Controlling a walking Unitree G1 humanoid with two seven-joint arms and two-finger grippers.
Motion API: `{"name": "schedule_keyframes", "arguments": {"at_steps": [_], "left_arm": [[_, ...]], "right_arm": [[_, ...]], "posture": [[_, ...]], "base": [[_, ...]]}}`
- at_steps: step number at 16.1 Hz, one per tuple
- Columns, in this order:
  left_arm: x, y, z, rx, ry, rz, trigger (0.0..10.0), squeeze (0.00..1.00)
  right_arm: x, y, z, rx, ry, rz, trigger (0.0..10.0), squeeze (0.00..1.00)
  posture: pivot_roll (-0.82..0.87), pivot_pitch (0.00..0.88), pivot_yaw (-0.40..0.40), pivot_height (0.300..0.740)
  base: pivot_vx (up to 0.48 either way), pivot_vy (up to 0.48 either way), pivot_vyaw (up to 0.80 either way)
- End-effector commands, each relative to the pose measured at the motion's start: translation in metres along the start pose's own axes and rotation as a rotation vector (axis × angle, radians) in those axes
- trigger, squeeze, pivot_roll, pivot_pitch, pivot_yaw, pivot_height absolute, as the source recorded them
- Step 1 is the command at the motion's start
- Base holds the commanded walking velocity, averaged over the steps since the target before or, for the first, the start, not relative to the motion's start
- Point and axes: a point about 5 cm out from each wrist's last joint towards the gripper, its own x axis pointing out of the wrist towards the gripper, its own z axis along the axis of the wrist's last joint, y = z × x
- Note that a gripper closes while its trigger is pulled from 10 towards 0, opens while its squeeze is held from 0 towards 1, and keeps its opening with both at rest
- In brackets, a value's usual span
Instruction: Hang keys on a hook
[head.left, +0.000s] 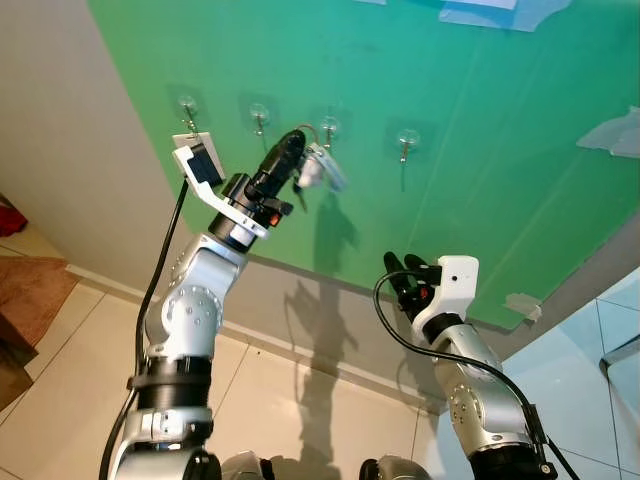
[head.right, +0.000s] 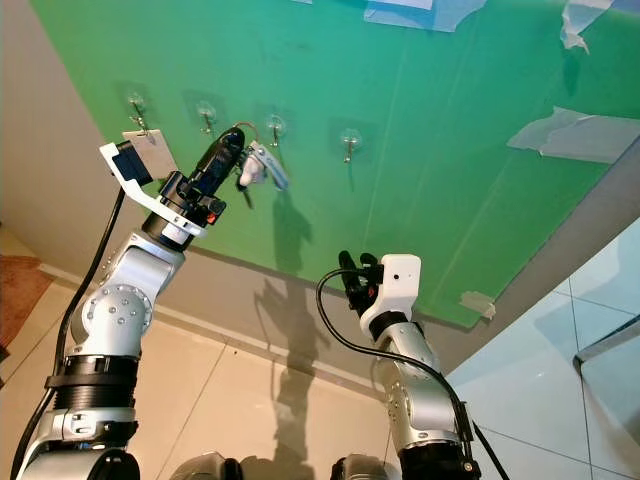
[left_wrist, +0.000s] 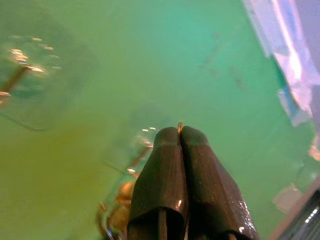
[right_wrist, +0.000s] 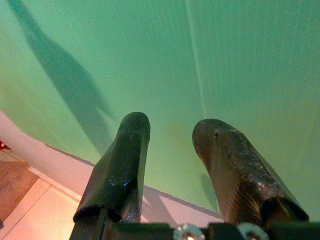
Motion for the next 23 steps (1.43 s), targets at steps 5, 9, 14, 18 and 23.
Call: {"name": "schedule_keyframes", "arguments": {"at_steps": [5,9,14,18,23], "left_arm": [[0.006,0.006,-0.003,-0.01,0.021,0.01,10.0,0.0],[0.009,-0.009,-0.012,-0.068,0.068,-0.122,10.0,0.0],[0.007,-0.013,-0.017,-0.082,0.089,-0.149,10.0,0.0],[0.018,-0.004,-0.012,-0.079,0.067,-0.102,10.0,0.0],[0.018,0.003,-0.021,-0.101,0.083,-0.057,10.0,0.0]], "right_arm": [[-0.002,0.001,0.001,0.0,0.005,0.001,10.0,0.0],[-0.004,0.001,0.0,-0.001,0.006,-0.003,10.0,0.0],[-0.005,0.002,-0.001,0.006,0.011,-0.005,10.0,0.0],[-0.008,0.002,-0.001,0.008,0.011,-0.008,10.0,0.0],[-0.01,0.002,0.0,0.015,0.007,-0.02,10.0,0.0]], "posture": [[0.03,0.11,0.0,0.74],[0.03,0.112,0.006,0.74],[0.03,0.12,0.004,0.74],[0.02,0.13,0.007,0.74],[0.02,0.135,0.016,0.74]], "base": [[0.0,0.0,0.0],[0.0,0.0,0.0],[0.0,0.0,0.0],[0.0,0.0,0.0],[0.0,0.0,0.0]]}}
